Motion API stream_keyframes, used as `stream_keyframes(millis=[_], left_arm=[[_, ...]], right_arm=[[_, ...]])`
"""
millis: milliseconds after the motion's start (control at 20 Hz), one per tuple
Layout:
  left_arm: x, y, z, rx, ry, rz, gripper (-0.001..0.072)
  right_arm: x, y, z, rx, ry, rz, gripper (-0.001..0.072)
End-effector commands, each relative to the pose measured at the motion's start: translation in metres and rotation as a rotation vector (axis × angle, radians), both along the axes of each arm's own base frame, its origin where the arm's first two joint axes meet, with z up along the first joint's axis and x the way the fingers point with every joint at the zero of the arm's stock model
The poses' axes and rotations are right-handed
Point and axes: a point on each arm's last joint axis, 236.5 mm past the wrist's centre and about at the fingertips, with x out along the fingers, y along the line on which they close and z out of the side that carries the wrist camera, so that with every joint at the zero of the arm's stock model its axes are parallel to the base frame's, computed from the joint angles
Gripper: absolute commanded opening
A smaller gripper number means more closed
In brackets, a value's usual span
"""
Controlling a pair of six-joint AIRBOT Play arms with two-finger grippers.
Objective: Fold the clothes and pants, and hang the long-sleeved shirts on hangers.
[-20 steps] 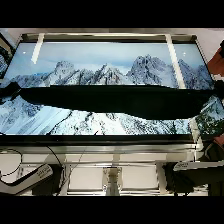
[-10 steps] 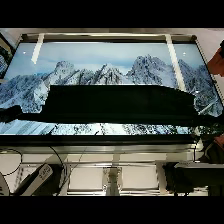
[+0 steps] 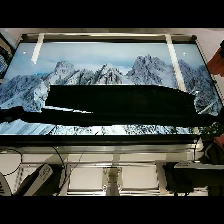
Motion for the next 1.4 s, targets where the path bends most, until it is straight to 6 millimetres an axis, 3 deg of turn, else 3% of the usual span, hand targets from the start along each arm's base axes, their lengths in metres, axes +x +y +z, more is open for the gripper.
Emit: stream_keyframes(millis=[0,150,350,500,700,900,1050,1100,1150,1200,1250,1350], left_arm=[[0.046,0.006,0.029,-0.088,-0.169,0.090,0.0023],[0.077,-0.005,0.019,-0.142,-0.152,0.070,0.0023],[0.132,-0.020,0.012,-0.194,-0.192,0.092,0.0023],[0.172,-0.033,0.009,-0.211,-0.229,0.081,0.0024],[0.218,-0.062,0.000,-0.215,-0.242,0.009,0.0025],[0.236,-0.067,-0.019,-0.256,-0.234,0.049,0.0025],[0.242,-0.061,-0.018,-0.240,-0.263,0.057,0.0035],[0.244,-0.060,-0.017,-0.235,-0.276,0.061,0.0119],[0.245,-0.059,-0.015,-0.233,-0.282,0.062,0.0218],[0.244,-0.059,-0.016,-0.234,-0.280,0.062,0.0381],[0.244,-0.060,-0.016,-0.235,-0.277,0.060,0.0439],[0.240,-0.062,-0.015,-0.240,-0.260,0.053,0.0439]], right_arm=[[0.069,-0.015,0.030,-0.126,-0.134,-0.095,0.0024],[0.114,-0.009,0.036,-0.182,-0.181,-0.122,0.0025],[0.155,-0.002,0.026,-0.168,-0.234,-0.234,0.0025],[0.172,0.002,0.011,-0.150,-0.242,-0.269,0.0025],[0.180,0.001,-0.021,-0.099,-0.203,-0.303,0.0026],[0.195,-0.005,-0.028,-0.100,-0.237,-0.316,0.0026],[0.209,-0.003,-0.024,-0.114,-0.259,-0.277,0.0028],[0.215,-0.001,-0.023,-0.115,-0.266,-0.269,0.0063],[0.220,0.001,-0.020,-0.115,-0.275,-0.262,0.0181],[0.224,0.001,-0.015,-0.121,-0.286,-0.258,0.0257],[0.227,0.001,-0.008,-0.126,-0.297,-0.251,0.0277],[0.232,-0.002,0.016,-0.134,-0.317,-0.231,0.0281]])
